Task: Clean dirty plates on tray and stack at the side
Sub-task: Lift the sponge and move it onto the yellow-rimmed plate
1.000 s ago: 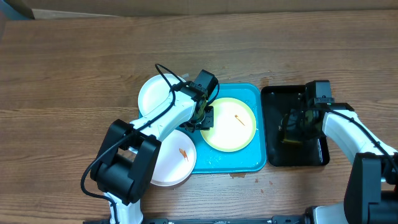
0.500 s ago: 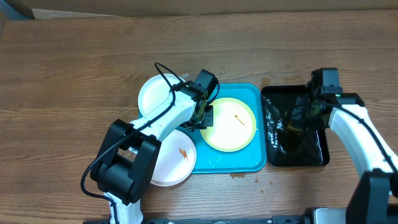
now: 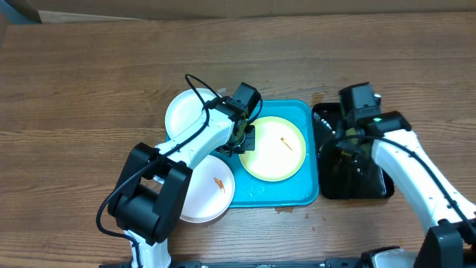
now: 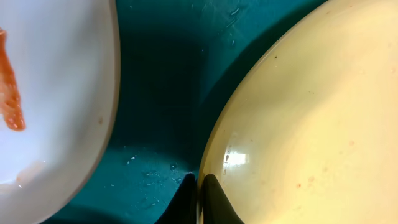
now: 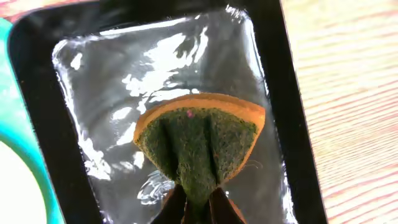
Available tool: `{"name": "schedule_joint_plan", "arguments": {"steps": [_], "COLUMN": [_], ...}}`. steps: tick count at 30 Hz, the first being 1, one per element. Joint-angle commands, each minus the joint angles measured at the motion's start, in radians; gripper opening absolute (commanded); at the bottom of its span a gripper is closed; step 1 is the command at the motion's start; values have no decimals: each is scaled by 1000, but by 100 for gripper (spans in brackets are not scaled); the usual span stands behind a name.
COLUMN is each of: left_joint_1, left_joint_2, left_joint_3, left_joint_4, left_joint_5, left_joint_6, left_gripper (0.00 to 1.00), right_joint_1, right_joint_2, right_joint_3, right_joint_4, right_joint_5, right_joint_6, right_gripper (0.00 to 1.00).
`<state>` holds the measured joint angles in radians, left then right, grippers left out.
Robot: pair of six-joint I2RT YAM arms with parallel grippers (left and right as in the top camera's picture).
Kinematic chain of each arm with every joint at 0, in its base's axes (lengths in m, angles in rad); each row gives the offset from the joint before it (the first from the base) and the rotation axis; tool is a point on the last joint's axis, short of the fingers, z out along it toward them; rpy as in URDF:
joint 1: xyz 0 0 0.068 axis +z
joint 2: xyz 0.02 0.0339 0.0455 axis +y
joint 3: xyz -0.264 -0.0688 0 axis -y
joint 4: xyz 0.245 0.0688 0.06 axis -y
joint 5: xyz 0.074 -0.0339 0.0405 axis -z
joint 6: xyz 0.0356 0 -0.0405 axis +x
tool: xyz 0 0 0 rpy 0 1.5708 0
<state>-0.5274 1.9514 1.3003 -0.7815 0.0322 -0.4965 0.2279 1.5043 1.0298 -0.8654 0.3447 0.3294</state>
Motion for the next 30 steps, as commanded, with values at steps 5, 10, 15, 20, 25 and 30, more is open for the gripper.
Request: {"name": "schedule_joint_plan", "arguments": {"steps": [5, 10, 15, 20, 25, 30], "left_joint_1": [18, 18, 18, 18, 18, 18], "left_joint_2": [18, 18, 18, 18, 18, 18], "left_joint_3": [-9, -9, -9, -9, -9, -9], "left_joint_4": [-2, 0, 1, 1, 3, 4], "left_joint_5": [3, 6, 6, 6, 6, 6], "left_joint_6": [35, 24, 24, 24, 24, 24], "left_gripper": [4, 4, 4, 4, 4, 4], "right_joint_1": [40, 40, 40, 40, 40, 40], "right_joint_2": [-18, -18, -18, -18, -18, -18], "right_joint_3": [21, 21, 21, 21, 21, 21], "right_joint_4": [33, 41, 43, 44, 43, 37], "right_joint_5": [35, 27, 28, 27, 27, -12], "right_joint_6": [-23, -23, -23, -23, -23, -68], "right_gripper": [4, 4, 4, 12, 4, 4]}}
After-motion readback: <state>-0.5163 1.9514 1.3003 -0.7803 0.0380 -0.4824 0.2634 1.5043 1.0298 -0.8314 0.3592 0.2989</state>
